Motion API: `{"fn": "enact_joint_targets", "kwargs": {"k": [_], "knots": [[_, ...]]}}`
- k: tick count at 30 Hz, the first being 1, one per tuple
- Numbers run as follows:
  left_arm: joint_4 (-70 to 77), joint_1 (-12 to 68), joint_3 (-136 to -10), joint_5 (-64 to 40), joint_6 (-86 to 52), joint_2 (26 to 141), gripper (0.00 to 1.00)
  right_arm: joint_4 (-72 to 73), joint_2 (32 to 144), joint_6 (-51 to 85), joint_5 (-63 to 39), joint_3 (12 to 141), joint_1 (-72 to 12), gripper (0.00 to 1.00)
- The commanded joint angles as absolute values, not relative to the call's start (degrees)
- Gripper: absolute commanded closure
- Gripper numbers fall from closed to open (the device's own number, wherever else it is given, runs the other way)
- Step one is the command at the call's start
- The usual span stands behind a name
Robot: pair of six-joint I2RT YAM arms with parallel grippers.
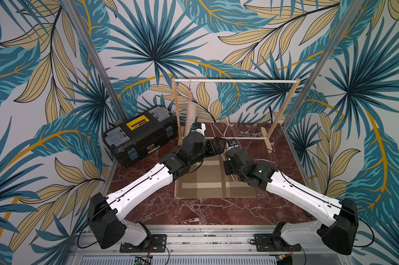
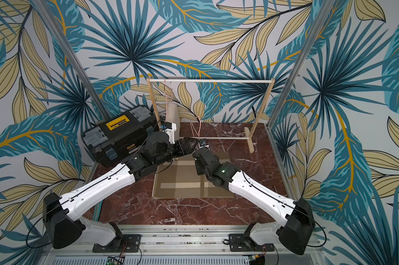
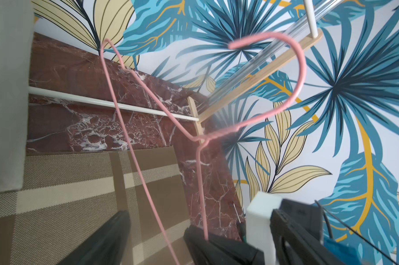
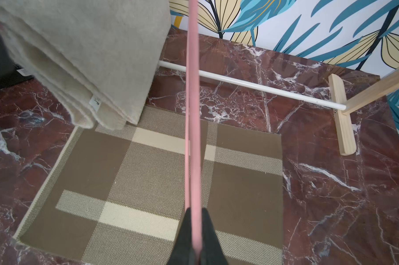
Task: Hang the scarf on the hanger
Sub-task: Pick up the hanger from the clothesline.
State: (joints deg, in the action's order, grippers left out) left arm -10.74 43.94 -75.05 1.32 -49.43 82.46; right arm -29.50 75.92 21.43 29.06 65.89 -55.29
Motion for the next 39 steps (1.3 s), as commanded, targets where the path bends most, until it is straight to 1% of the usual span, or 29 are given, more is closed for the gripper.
{"fn": "enact_joint_targets", "kwargs": {"k": [1, 6, 8, 10, 13, 17, 18, 19, 22, 24, 27, 29, 30, 33, 35, 36, 38, 39], "knots": [[-7.27, 44.54, -76.33, 2.80, -50.40, 84.58, 0.00, -29.31, 74.12, 23.53, 31.42, 64.82, -56.99, 1.00], [-7.94, 45.06, -75.95, 3.84, -50.15, 86.14, 0.01, -29.52, 73.61, 23.71, 31.36, 65.48, -57.72, 1.00], [-6.90, 45.18, -75.69, 3.29, -50.24, 86.72, 0.04, -29.36, 73.40, 23.45, 31.32, 65.58, -57.70, 1.00], [-5.60, 45.28, -75.74, 2.29, -50.23, 87.62, 0.11, -29.49, 73.72, 23.15, 31.16, 65.88, -57.72, 1.00], [-4.47, 45.33, -75.73, 1.29, -50.70, 89.47, 0.18, -29.05, 74.00, 22.85, 30.28, 66.18, -57.75, 1.00], [-1.71, 45.88, -75.63, 0.66, -50.96, 90.31, 0.19, -28.80, 74.69, 22.90, 29.49, 66.20, -57.74, 1.00], [-1.64, 46.13, -75.87, 0.62, -50.69, 90.42, 0.21, -28.70, 74.73, 22.87, 29.30, 66.10, -57.80, 1.00], [-1.73, 46.25, -76.08, 0.55, -50.63, 90.60, 0.26, -28.58, 74.72, 22.85, 29.14, 65.95, -57.75, 1.00], [-1.07, 46.25, -76.02, 0.02, -50.78, 91.29, 0.52, -28.59, 74.92, 22.60, 29.09, 66.05, -57.75, 1.00], [-1.06, 46.23, -75.88, -0.12, -51.19, 91.62, 0.63, -28.74, 75.09, 22.57, 29.37, 66.09, -57.74, 1.00], [-1.65, 46.30, -75.89, -0.23, -50.94, 91.68, 0.86, -28.95, 75.31, 22.65, 29.68, 65.89, -57.74, 1.00], [-2.32, 46.25, -75.79, -0.18, -50.73, 91.54, 0.98, -29.10, 75.53, 22.74, 29.91, 65.83, -57.83, 1.00], [-2.32, 46.27, -75.48, -0.24, -50.77, 91.43, 1.00, -29.25, 75.44, 22.83, 30.10, 65.75, -57.76, 1.00], [0.34, 46.17, -72.95, -2.31, -50.28, 91.36, 1.00, -29.53, 75.26, 22.70, 30.70, 65.86, -57.72, 1.00], [5.15, 45.96, -68.86, -4.89, -50.70, 91.62, 1.00, -29.85, 75.10, 22.68, 30.92, 65.91, -57.69, 1.00], [8.01, 45.76, -66.67, -6.33, -51.70, 91.68, 1.00, -30.00, 74.97, 22.77, 30.95, 65.92, -57.66, 0.94], [15.22, 45.47, -61.81, -7.83, -53.32, 91.89, 1.00, -30.54, 74.64, 23.24, 31.02, 65.62, -57.59, 0.71], [17.75, 45.20, -59.69, -8.36, -53.80, 92.21, 1.00, -30.95, 74.31, 23.41, 30.87, 65.55, -57.58, 0.61]]}}
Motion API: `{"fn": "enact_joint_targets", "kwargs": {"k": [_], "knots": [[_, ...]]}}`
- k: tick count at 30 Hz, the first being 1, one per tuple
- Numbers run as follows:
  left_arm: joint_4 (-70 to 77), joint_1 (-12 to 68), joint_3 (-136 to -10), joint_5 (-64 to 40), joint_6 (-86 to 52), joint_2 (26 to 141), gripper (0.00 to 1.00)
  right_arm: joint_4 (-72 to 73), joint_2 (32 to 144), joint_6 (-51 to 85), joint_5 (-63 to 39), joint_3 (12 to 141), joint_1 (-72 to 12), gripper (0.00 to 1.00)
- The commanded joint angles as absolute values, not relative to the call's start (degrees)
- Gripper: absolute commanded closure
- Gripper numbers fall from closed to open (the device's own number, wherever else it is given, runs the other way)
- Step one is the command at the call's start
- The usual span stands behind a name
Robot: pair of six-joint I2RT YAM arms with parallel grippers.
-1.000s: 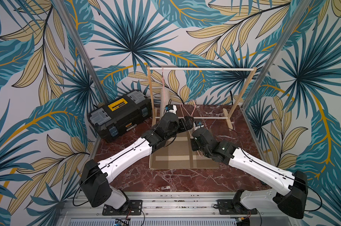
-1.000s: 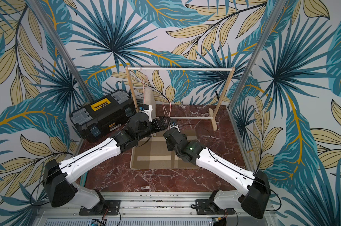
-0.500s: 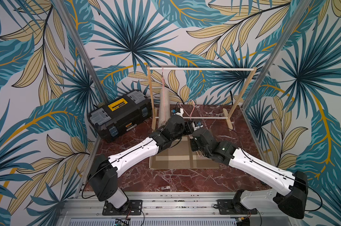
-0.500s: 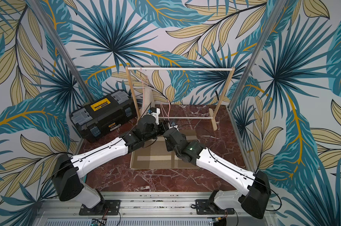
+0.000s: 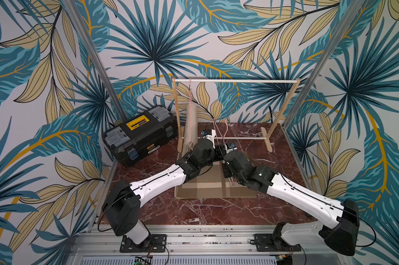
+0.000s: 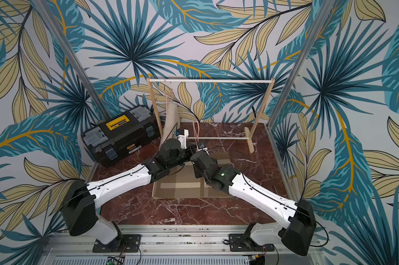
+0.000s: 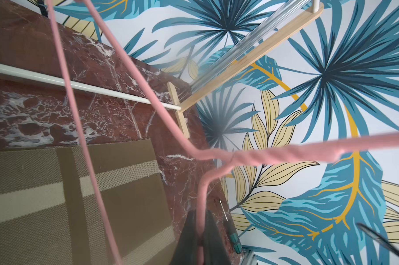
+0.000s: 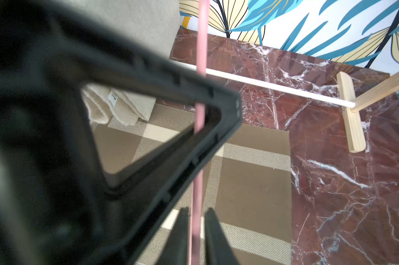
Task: Hang the scarf on the hanger
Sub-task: Pick up the hanger from the clothesline, then hang the scarf on the hanger.
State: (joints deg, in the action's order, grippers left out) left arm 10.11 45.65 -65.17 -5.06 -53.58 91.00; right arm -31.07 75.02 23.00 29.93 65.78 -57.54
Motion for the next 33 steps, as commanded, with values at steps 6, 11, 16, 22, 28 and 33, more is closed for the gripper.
{"fn": "enact_joint_targets", "kwargs": {"k": [6, 11, 16, 22, 28, 33], "knots": [[30.36, 44.48, -52.72, -12.01, -56.08, 97.21, 1.00, -31.18, 67.53, 24.38, 29.75, 63.27, -57.53, 0.30], [40.00, 44.25, -48.24, -14.90, -60.73, 101.50, 1.00, -29.67, 61.96, 25.71, 27.36, 59.17, -52.97, 0.24], [43.38, 44.08, -43.06, -14.82, -62.79, 101.69, 1.00, -27.38, 65.44, 28.62, 19.96, 51.87, -41.45, 0.24], [42.97, 42.05, -37.82, -16.74, -62.97, 100.08, 1.00, -21.50, 72.78, 30.91, 9.49, 45.80, -31.53, 0.24], [38.20, 39.56, -34.31, -20.21, -60.22, 97.76, 1.00, -20.74, 78.23, 32.11, 10.97, 43.10, -28.45, 0.20], [33.44, 38.54, -34.10, -21.08, -57.71, 96.92, 1.00, -21.15, 78.69, 32.72, 12.90, 40.51, -24.79, 0.16]]}}
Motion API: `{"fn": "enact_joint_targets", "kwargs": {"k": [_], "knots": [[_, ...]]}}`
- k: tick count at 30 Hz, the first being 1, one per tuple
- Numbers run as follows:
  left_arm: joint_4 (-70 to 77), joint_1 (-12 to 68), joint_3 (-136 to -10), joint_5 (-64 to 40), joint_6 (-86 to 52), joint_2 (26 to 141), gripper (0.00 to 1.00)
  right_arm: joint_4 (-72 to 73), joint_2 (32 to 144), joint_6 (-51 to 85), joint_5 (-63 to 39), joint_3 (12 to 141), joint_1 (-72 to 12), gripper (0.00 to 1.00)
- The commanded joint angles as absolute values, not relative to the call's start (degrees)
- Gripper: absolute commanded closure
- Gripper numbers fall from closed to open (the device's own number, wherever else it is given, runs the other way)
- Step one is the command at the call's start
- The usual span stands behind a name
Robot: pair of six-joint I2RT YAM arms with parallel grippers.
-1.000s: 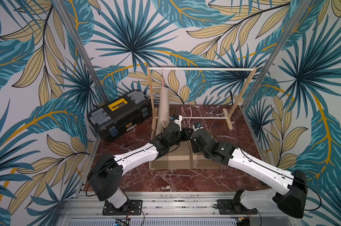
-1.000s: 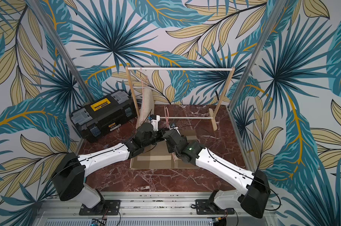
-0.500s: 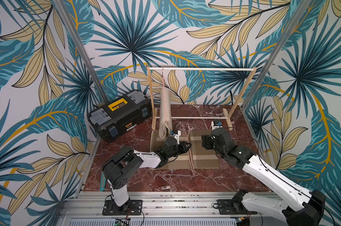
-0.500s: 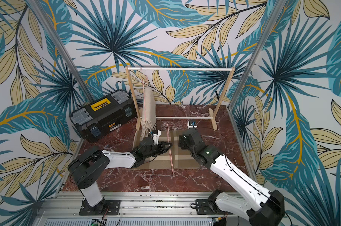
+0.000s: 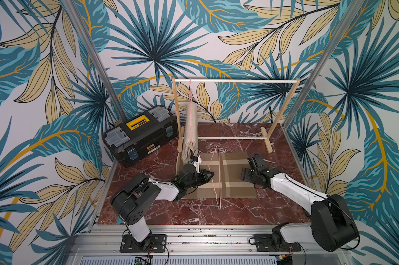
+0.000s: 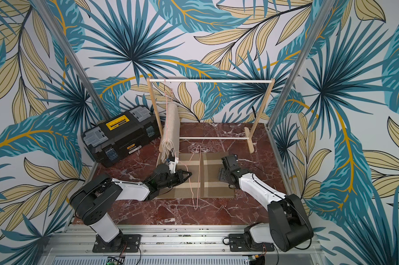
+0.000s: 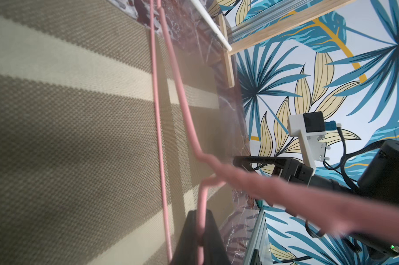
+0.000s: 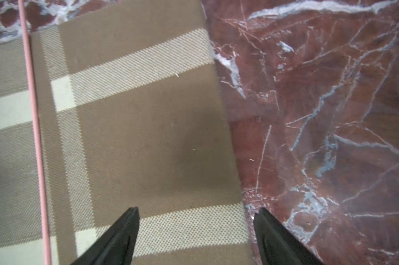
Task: Hang the scarf on the hanger
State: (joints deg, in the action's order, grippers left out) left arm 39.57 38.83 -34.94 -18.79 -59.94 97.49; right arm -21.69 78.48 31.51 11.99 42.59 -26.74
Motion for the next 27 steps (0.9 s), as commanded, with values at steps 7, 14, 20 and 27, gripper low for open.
{"fn": "enact_joint_targets", "kwargs": {"k": [7, 14, 20, 27], "knots": [[26.67, 38.50, -34.82, -17.99, -55.95, 93.91, 1.00, -17.39, 80.78, 30.29, 9.55, 39.65, -22.41, 0.17], [19.52, 38.71, -34.79, -11.81, -56.29, 88.39, 1.00, -14.66, 83.66, 29.55, 3.57, 38.75, -21.72, 0.32], [17.67, 40.63, -35.73, -7.13, -57.49, 87.49, 1.00, -12.42, 82.62, 30.50, -1.04, 36.17, -21.71, 0.62], [20.05, 42.04, -35.91, -4.63, -59.76, 90.55, 1.00, -15.05, 78.92, 28.65, -5.36, 39.89, -22.08, 1.00]]}}
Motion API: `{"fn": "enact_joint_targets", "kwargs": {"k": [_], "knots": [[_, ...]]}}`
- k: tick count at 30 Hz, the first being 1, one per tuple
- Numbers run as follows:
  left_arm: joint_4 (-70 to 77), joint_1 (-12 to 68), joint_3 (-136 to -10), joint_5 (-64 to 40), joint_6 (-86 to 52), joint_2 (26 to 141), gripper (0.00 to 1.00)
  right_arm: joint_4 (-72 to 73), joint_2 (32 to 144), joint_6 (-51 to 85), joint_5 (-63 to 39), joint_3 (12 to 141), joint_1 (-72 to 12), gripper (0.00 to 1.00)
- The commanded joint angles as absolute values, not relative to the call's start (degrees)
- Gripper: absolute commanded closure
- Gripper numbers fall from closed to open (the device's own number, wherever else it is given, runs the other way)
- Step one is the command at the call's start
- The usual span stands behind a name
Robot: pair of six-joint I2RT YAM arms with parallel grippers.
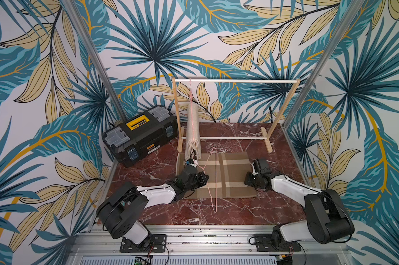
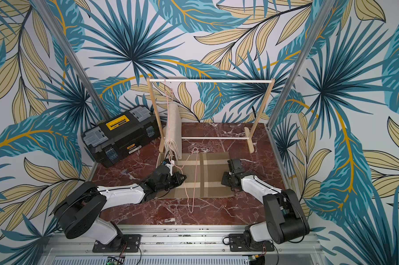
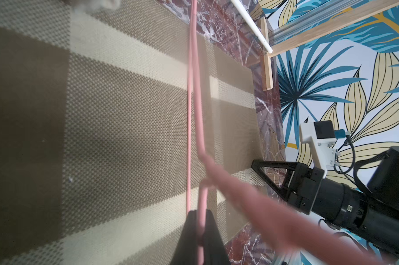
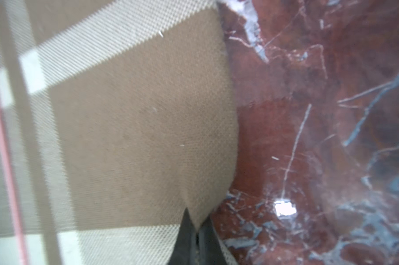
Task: Hang the scarf on the hanger
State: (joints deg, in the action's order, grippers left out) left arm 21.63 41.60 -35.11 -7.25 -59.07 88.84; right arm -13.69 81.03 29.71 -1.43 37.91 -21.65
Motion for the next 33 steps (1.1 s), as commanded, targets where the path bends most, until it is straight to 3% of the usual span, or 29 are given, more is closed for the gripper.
{"fn": "enact_joint_targets", "kwargs": {"k": [1, 10, 14, 21, 30, 33], "knots": [[19.96, 42.21, -36.06, -4.36, -59.76, 90.79, 1.00, -15.97, 78.45, 28.40, -6.15, 41.79, -22.56, 1.00], [18.60, 42.85, -36.83, -2.79, -59.85, 90.24, 1.00, -10.78, 84.93, 32.33, -20.56, 56.76, -35.35, 1.00], [18.37, 43.17, -36.65, -2.09, -60.05, 90.04, 1.00, 1.61, 91.98, 36.84, -28.63, 53.95, -37.46, 1.00], [18.80, 43.45, -36.56, -1.89, -60.21, 90.39, 1.00, 11.04, 103.10, 37.32, -37.49, 49.88, -37.57, 1.00], [19.78, 43.73, -36.89, -1.70, -59.69, 89.78, 1.00, 2.73, 106.17, 31.79, -41.25, 52.95, -39.01, 1.00], [20.05, 43.92, -37.22, -1.75, -59.18, 89.67, 1.00, 1.54, 106.87, 30.20, -46.84, 51.90, -39.11, 1.00]]}}
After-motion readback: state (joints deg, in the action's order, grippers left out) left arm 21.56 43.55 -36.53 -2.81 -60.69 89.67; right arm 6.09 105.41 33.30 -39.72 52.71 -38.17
